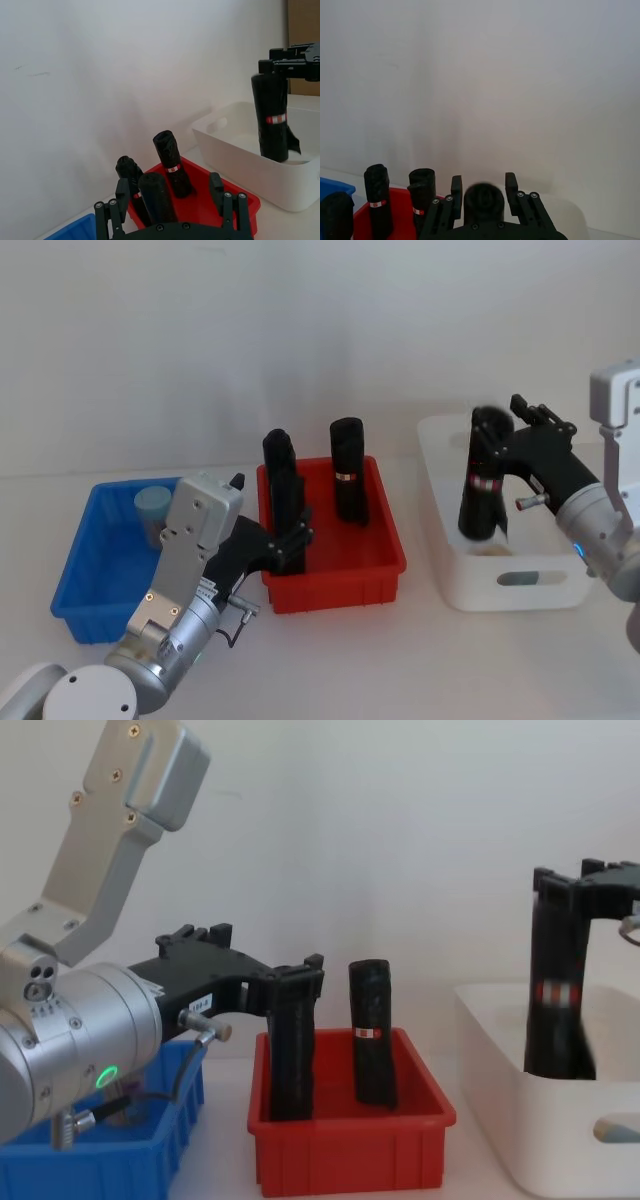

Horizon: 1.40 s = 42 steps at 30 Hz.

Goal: Pick the cotton swabs from the blue box and place them into the white box.

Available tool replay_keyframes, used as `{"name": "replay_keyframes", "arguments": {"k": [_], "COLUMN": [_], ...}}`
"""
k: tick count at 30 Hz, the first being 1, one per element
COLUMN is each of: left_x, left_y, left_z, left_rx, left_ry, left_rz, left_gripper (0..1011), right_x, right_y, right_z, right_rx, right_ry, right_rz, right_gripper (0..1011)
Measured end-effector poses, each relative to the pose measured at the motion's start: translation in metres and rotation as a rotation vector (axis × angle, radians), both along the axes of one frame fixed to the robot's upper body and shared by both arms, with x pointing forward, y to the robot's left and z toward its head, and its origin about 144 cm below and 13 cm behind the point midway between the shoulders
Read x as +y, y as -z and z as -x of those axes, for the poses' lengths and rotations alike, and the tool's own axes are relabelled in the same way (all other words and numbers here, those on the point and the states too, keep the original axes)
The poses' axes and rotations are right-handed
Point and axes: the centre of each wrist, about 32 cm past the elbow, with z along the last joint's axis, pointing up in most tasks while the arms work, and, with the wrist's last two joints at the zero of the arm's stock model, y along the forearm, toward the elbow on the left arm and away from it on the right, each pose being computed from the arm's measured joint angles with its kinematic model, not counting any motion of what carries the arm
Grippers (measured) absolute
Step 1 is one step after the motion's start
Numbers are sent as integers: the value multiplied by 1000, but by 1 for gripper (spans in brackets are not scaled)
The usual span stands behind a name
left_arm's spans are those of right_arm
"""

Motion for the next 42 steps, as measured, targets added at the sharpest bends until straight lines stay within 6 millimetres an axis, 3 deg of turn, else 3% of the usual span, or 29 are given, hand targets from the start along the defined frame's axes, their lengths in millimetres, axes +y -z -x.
{"name": "replay_keyframes", "arguments": {"k": [6, 9, 17, 42], "left_x": [0, 0, 0, 0], "left_y": [0, 0, 0, 0], "left_z": [0, 0, 0, 0], "left_rx": [0, 0, 0, 0], "left_ry": [0, 0, 0, 0], "left_rz": [0, 0, 0, 0], "left_gripper": [1004, 1004, 1004, 1004], "right_x": [0, 0, 0, 0], "right_y": [5, 6, 8, 9], "right_z": [-1, -1, 0, 2], "right_rx": [15, 17, 16, 11], "right_ry": [-11, -16, -24, -31], "right_rz": [2, 2, 1, -2], "right_gripper": [647, 785, 987, 1002]}}
